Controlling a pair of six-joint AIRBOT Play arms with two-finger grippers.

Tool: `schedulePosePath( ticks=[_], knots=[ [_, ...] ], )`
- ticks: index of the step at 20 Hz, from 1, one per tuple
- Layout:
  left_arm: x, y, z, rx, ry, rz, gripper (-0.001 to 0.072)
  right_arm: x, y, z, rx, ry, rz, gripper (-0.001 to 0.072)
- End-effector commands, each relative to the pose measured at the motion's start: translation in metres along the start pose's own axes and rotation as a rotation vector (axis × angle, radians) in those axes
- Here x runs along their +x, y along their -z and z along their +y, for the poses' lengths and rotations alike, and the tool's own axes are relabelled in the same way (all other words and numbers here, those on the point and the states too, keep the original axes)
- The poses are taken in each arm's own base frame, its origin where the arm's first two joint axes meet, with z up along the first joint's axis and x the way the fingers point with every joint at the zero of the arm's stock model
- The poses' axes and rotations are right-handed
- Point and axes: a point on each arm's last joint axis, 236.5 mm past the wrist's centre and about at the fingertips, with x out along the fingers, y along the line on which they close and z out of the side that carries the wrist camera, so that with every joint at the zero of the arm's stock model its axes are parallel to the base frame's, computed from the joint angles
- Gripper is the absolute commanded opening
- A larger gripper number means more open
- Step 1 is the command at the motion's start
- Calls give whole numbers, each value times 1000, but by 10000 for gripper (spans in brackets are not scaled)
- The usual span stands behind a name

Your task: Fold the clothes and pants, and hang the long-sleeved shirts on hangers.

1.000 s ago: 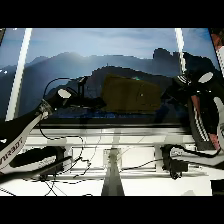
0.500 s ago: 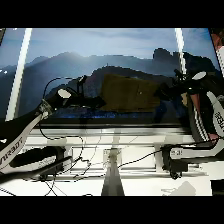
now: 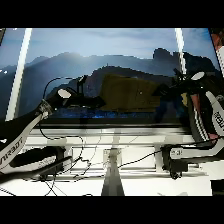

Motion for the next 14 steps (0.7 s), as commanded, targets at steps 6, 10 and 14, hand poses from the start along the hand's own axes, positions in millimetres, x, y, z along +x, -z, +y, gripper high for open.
schedulePosePath(
  ticks=[6,10,14],
  knots=[
    [2,-11,11,3,-41,-47,440,44,26,50,-52,-214,33,462],
    [-5,-22,2,118,-22,-60,441,17,13,119,-251,-376,-1,32],
    [-57,-74,-22,401,-43,-166,441,-78,-40,162,-457,-329,-261,28]
  ],
)
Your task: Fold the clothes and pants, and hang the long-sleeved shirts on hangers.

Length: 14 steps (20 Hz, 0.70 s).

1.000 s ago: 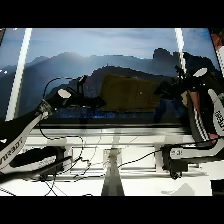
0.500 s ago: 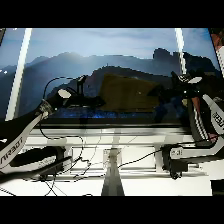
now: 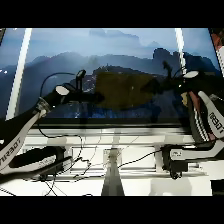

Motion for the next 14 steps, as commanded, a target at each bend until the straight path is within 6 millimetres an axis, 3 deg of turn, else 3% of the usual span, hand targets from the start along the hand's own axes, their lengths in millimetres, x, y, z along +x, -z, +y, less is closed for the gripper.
schedulePosePath(
  ticks=[1,4,6,7,9,12,14],
  knots=[
    [-47,-50,1,263,-80,-90,440,-73,-68,44,-180,86,-231,28],
    [-115,-95,6,402,-214,-231,440,-185,-109,41,-164,358,-508,27],
    [-154,-111,6,418,-267,-324,440,-271,-104,19,-9,557,-669,27],
    [-173,-117,6,418,-288,-366,438,-312,-89,5,84,648,-728,27],
    [-198,-124,8,414,-324,-424,439,-370,-34,-27,322,787,-762,27],
    [-211,-127,14,402,-348,-449,438,-407,92,-71,706,983,-560,27],
    [-211,-127,14,402,-348,-448,439,-434,161,-84,923,1100,-485,27]
  ],
)
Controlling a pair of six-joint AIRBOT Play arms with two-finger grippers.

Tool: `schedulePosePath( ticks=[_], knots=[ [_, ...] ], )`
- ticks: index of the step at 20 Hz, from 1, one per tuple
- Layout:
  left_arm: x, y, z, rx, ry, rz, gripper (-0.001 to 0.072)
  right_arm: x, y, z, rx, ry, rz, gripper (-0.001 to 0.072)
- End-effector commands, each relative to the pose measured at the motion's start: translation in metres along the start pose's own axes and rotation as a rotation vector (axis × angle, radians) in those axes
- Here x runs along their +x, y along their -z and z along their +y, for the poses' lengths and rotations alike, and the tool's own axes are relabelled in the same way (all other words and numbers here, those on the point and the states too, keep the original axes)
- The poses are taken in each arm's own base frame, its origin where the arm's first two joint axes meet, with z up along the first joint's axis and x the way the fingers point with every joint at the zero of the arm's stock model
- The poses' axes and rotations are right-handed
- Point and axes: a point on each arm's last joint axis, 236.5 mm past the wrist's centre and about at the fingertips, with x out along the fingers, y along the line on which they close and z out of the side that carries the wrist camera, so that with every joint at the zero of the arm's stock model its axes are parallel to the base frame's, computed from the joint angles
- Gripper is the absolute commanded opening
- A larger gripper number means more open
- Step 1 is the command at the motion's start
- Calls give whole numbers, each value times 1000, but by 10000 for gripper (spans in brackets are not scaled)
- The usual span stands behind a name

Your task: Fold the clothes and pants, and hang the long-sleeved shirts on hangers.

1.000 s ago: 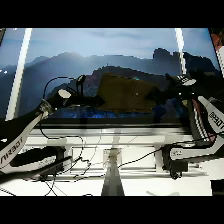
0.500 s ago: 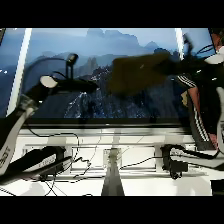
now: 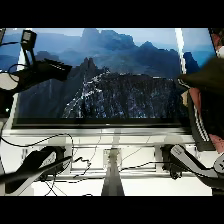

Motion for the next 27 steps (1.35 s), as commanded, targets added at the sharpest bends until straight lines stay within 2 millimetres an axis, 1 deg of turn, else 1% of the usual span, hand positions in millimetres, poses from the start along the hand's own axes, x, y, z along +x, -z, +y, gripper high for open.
schedulePosePath(
  ticks=[1,2,3,4,5,6,7,8,9,10,11,12,14,15,17,19,21,22,24,26,27],
  knots=[
    [-9,-5,8,8,-29,-18,439,-45,59,-127,287,379,174,27],
    [-9,-5,8,8,-29,-18,438,-50,63,-138,330,393,174,37],
    [-9,-5,8,8,-29,-18,439,-53,65,-148,369,404,167,159],
    [-9,-5,8,8,-29,-18,439,-56,67,-154,403,412,161,379],
    [-9,-5,8,8,-29,-18,439,-56,65,-158,416,416,145,608],
    [-9,-5,8,8,-29,-18,439,-55,59,-159,419,413,118,672],
    [-9,-5,8,8,-29,-18,438,-52,53,-155,422,389,98,655],
    [-9,-5,8,8,-29,-18,439,-47,48,-147,420,350,88,559],
    [-9,-5,8,8,-29,-18,439,-42,45,-138,419,305,86,405],
    [-9,-5,8,8,-29,-18,439,-38,41,-128,403,274,85,189],
    [-9,-5,8,8,-29,-18,438,-34,35,-117,372,251,73,30],
    [-9,-5,8,8,-29,-18,439,-30,28,-105,328,235,59,27],
    [-9,-5,8,8,-29,-18,439,-18,16,-67,200,187,40,26],
    [-9,-5,8,8,-29,-18,439,-13,13,-44,131,159,37,26],
    [-9,-5,8,8,-29,-18,439,-3,11,8,-37,91,23,27],
    [-9,-5,8,8,-29,-18,439,2,15,61,-230,23,3,27],
    [-9,-5,8,8,-29,-18,439,4,25,112,-431,-41,-25,26],
    [-9,-5,8,8,-29,-18,439,4,34,133,-518,-63,-33,26],
    [-9,-5,8,8,-29,-18,439,1,58,169,-633,-111,-19,27],
    [-9,-5,8,8,-29,-18,439,-2,82,196,-721,-160,-5,27],
    [-9,-5,8,8,-29,-18,439,-4,91,207,-755,-180,1,27]
  ],
)
